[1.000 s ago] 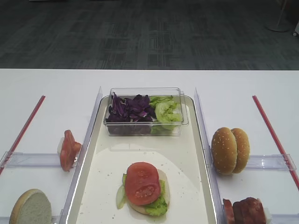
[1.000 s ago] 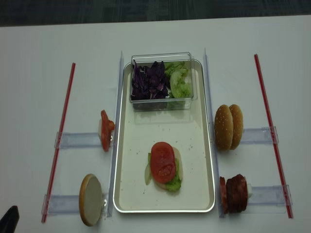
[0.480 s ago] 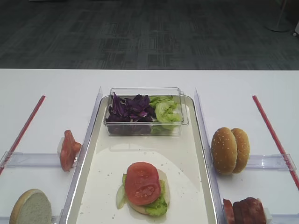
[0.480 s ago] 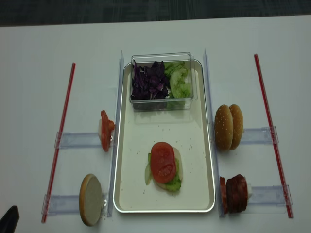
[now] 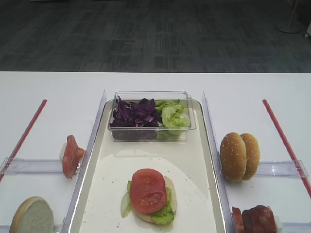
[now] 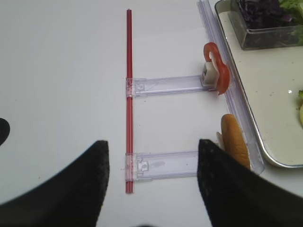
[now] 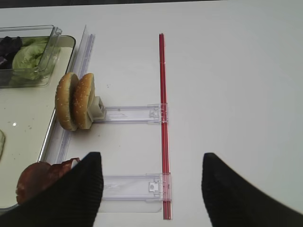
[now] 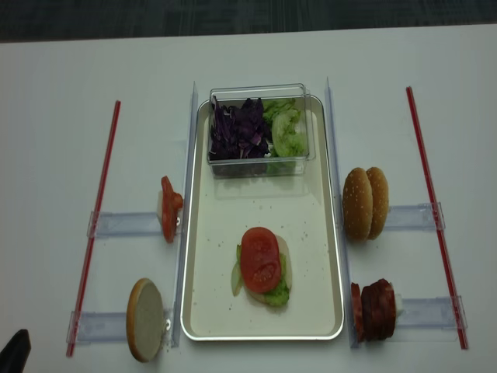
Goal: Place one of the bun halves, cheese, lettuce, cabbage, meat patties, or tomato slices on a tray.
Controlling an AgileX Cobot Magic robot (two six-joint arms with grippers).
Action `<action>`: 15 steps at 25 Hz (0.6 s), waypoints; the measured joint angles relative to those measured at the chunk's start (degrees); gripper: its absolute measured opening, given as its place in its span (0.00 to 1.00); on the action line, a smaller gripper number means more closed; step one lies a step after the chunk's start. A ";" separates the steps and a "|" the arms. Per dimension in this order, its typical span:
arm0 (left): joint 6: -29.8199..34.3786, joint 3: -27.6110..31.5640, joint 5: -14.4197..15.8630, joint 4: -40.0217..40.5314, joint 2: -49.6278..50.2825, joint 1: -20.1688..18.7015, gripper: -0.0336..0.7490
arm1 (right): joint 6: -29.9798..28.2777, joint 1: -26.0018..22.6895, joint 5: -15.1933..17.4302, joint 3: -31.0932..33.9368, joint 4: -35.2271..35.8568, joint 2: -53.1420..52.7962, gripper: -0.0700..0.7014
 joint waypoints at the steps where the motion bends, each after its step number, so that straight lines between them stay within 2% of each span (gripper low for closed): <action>1: 0.00 0.00 0.00 0.00 0.00 0.00 0.53 | 0.00 0.00 0.00 0.00 0.00 0.00 0.71; 15: 0.00 0.00 0.00 0.00 0.00 0.00 0.53 | 0.00 0.00 0.00 0.00 0.00 0.00 0.71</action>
